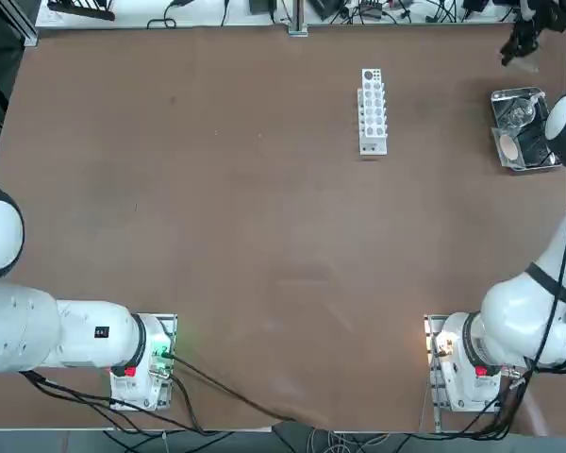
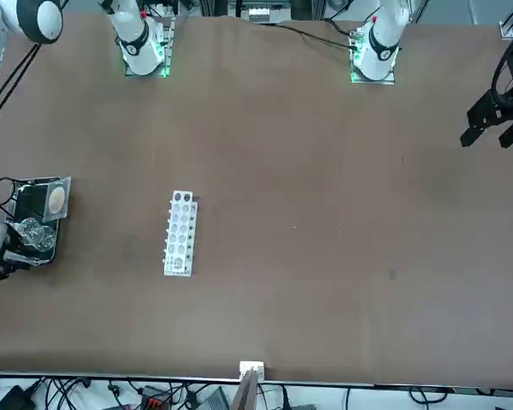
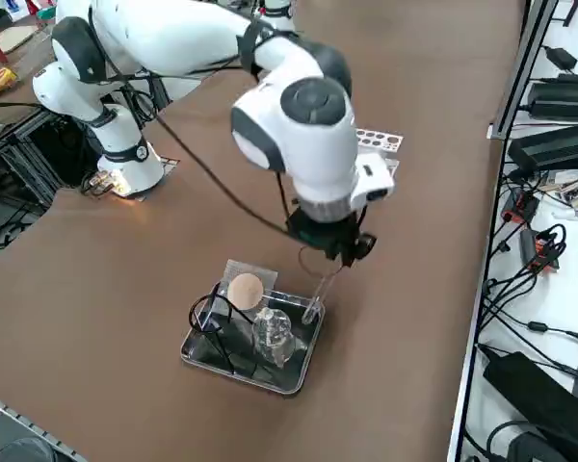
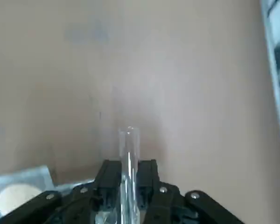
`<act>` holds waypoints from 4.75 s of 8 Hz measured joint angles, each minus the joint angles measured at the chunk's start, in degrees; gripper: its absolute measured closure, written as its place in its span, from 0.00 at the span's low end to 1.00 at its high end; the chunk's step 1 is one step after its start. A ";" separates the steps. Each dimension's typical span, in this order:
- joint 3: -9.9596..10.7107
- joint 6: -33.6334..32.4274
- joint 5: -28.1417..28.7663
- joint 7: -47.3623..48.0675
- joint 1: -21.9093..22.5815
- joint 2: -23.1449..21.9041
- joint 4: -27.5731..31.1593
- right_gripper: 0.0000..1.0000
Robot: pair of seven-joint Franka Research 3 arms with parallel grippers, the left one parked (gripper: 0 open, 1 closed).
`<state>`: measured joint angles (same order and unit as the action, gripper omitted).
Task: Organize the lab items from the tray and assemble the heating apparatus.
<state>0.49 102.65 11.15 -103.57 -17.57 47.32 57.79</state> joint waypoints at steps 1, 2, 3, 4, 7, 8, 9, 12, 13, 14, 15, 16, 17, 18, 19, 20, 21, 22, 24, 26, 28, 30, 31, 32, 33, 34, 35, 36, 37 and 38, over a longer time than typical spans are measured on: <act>-2.75 -1.63 0.11 0.00 0.40 -1.35 -0.43 0.78; -5.95 -3.14 0.31 0.10 0.67 -2.68 -0.63 0.78; -9.10 -4.29 0.99 0.93 0.84 -3.75 -0.69 0.78; -12.21 -5.31 2.17 3.07 0.88 -4.56 -0.71 0.78; -20.37 -6.02 9.52 12.30 0.92 -4.98 -0.70 0.78; -21.48 -6.02 13.87 15.03 1.09 -4.96 -0.68 0.78; -21.82 -6.03 18.94 17.04 1.35 -4.90 -0.55 0.78; -22.04 -3.58 29.72 18.99 3.95 -4.12 0.45 0.78; -22.05 -1.63 32.08 19.44 5.15 -3.83 1.39 0.78; -22.06 0.57 34.21 19.74 6.20 -3.54 2.86 0.78; -22.12 2.34 35.82 19.75 6.99 -3.32 4.74 0.78; -22.37 3.00 36.65 19.71 7.34 -3.25 6.27 0.78; -22.93 3.26 37.36 19.54 7.26 -3.35 7.44 0.78; -23.35 3.84 38.41 19.45 7.16 -3.99 8.69 0.78; -23.53 4.86 39.54 19.30 7.06 -5.54 10.84 0.78; -23.59 5.63 40.31 18.49 6.84 -7.37 13.47 0.78; -23.59 6.06 41.41 16.91 6.46 -8.71 15.93 0.78; -23.59 6.19 43.29 14.64 5.98 -9.42 18.31 0.78; -23.58 6.26 47.26 9.45 4.78 -9.43 22.49 0.78; -23.56 6.71 49.76 7.66 3.81 -9.25 24.33 0.78; -23.54 7.50 51.34 7.16 3.51 -8.29 24.58 0.78; -23.47 7.88 52.56 5.27 3.37 -6.44 24.42 0.78; -23.42 8.00 52.90 4.57 3.31 -5.44 24.23 0.78; -23.41 8.24 52.96 4.29 3.27 -4.61 23.68 0.78; -23.39 8.36 52.97 4.12 3.20 -3.83 22.74 0.78; -23.36 8.37 52.97 3.97 3.14 -3.03 21.77 0.78; -23.35 8.38 52.96 3.87 3.09 -2.22 20.91 0.78; -23.35 8.38 52.97 3.85 3.09 -1.31 19.90 0.78; -23.36 8.38 52.97 3.83 3.10 -0.42 19.03 0.78; -23.37 8.37 52.96 3.76 3.15 0.31 18.45 0.78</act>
<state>-22.89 111.02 64.11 -99.82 -14.43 47.63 76.24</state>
